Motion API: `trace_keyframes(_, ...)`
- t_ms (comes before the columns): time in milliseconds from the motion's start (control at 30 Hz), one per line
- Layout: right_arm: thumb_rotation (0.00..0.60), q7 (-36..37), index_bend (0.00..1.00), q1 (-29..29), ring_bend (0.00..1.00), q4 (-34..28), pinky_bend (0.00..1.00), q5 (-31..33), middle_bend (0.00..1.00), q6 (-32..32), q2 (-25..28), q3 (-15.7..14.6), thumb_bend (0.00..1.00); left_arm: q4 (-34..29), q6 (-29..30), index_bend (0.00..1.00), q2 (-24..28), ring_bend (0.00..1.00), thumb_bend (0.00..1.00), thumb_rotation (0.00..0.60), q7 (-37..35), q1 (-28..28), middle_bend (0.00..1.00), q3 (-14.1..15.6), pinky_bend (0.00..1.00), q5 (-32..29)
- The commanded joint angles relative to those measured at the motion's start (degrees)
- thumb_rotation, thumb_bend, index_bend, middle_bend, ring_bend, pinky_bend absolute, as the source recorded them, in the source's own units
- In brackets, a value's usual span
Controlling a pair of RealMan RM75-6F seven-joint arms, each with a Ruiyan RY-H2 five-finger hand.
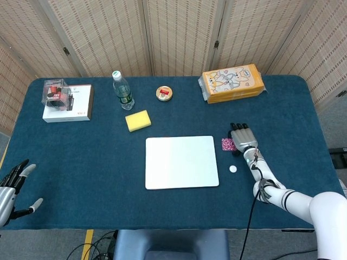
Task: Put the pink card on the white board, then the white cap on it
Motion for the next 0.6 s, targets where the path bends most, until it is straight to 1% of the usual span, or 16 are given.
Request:
trace_keyframes(33, 0.6, 0.36, 0.31, 0.04, 0.0, 0.2, 0.0, -0.35, 0.03, -0.11, -0.13, 0.26, 0.16, 0.06, -0.05, 0.0, 0.02, 0.05, 0.29, 0.6, -0.16, -0.03, 0.0, -0.05, 0.2, -0.11)
trace_keyframes(600, 0.6, 1.97, 0.31, -0.11, 0.0, 3.24, 0.0, -1.59, 0.03, -1.77, -1.41, 0.69, 0.16, 0.12, -0.37, 0.0, -0.17, 0.05, 0.29, 0.6, 0.46, -0.06, 0.0, -0.12, 0.2, -0.47)
